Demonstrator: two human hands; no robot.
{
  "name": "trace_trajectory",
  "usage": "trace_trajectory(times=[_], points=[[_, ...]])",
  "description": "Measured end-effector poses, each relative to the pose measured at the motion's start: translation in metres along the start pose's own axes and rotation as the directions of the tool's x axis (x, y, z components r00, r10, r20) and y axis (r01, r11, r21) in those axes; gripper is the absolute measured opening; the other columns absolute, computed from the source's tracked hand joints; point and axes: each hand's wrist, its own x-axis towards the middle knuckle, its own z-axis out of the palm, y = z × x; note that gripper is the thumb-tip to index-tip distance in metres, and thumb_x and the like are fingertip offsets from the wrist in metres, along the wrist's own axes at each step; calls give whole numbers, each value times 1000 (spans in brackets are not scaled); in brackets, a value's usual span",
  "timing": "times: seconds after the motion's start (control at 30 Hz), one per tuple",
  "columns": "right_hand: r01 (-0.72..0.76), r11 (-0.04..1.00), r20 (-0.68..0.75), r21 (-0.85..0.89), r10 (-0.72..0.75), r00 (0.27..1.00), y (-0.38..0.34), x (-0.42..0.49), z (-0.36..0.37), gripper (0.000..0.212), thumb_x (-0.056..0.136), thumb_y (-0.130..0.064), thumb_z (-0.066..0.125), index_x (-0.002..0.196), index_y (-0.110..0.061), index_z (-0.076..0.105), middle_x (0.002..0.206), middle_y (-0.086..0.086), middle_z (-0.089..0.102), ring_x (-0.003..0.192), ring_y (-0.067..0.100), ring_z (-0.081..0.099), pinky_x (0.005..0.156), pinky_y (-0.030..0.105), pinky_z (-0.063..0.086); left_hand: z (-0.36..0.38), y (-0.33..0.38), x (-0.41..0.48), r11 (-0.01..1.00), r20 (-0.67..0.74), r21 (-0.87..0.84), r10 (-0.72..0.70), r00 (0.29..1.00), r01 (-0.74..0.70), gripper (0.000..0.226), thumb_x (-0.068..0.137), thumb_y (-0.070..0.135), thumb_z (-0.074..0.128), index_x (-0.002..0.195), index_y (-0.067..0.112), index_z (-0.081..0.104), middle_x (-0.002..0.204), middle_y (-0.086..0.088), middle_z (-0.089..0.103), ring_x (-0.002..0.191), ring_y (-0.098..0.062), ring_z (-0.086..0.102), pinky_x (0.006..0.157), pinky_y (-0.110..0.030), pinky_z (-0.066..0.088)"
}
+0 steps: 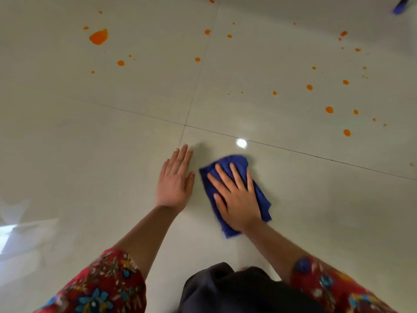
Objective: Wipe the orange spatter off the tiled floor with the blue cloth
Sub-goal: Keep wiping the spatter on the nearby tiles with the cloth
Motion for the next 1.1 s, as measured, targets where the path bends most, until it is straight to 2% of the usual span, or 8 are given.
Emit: trace_trajectory(times=[0.2, 0.37, 0.57, 0.63, 0.77, 0.87, 1.0, 1.1], points=[[-180, 984, 23, -7, 180, 983, 79, -67, 1, 59, 98, -45, 28, 154, -38, 11, 163, -9, 9, 151, 25, 3, 116, 60, 14, 23, 26, 10, 972, 253, 182, 97, 963, -145, 65, 93, 58, 4, 150, 34, -18, 157, 10, -25, 143, -11, -26, 118, -33, -10], [-537, 839, -60, 89, 543, 838, 92, 28, -12, 57, 96, -48, 21, 152, -37, 22, 162, -9, 16, 149, 26, 12, 116, 59, 11, 31, 31, 12, 958, 298, 258, 41, 954, -122, 72, 83, 67, -9, 145, 34, -29, 152, 8, -36, 142, -15, -30, 117, -36, -15], [-168, 985, -39, 47, 170, 985, 44, -42, 3, 55, 100, -41, 28, 154, -33, 19, 162, -7, 15, 150, 25, 8, 118, 54, 14, 28, 35, 10, 960, 279, 255, 42, 959, -116, 74, 83, 70, -12, 147, 36, -22, 155, 10, -30, 142, -13, -29, 116, -33, -16], [-196, 979, -52, 54, 198, 979, 74, -81, 5, 57, 98, -41, 28, 154, -34, 18, 162, -8, 14, 150, 24, 8, 117, 55, 15, 28, 34, 10, 953, 269, 277, 47, 962, -124, 72, 86, 68, -6, 148, 34, -21, 156, 8, -29, 143, -14, -28, 116, -33, -17], [-538, 841, -22, 51, 540, 842, 156, -51, -8, 58, 97, -45, 18, 153, -32, 22, 161, -7, 18, 149, 25, 15, 116, 56, 15, 33, 35, 6, 945, 230, 313, 20, 973, -93, 72, 91, 66, 1, 153, 31, -7, 160, 6, -14, 146, -13, -17, 117, -33, -11], [-641, 753, -19, 150, 650, 759, 163, 15, -18, 63, 92, -49, 8, 153, -35, 17, 162, -7, 14, 150, 26, 7, 117, 57, 4, 30, 43, 10, 942, 254, 327, -6, 967, -80, 76, 86, 68, -1, 151, 30, -12, 159, 5, -17, 147, -15, -16, 117, -35, -11], [-415, 903, -47, 115, 422, 905, 102, 26, -11, 57, 96, -44, 22, 152, -33, 26, 160, -6, 22, 148, 27, 18, 116, 55, 8, 14, 60, 19, 941, 324, 336, -84, 942, -32, 84, 80, 69, 1, 153, 27, -3, 160, 4, -13, 148, -18, -10, 119, -39, -2], [-178, 981, -9, 71, 179, 984, 79, -27, -5, 56, 98, -43, 28, 153, -33, 21, 162, -7, 18, 150, 24, 10, 118, 51, 9, -1, 66, 28, 940, 375, 339, -98, 922, -38, 70, 95, 60, 24, 153, 26, 4, 161, 5, -8, 148, -16, -9, 120, -39, -1]])
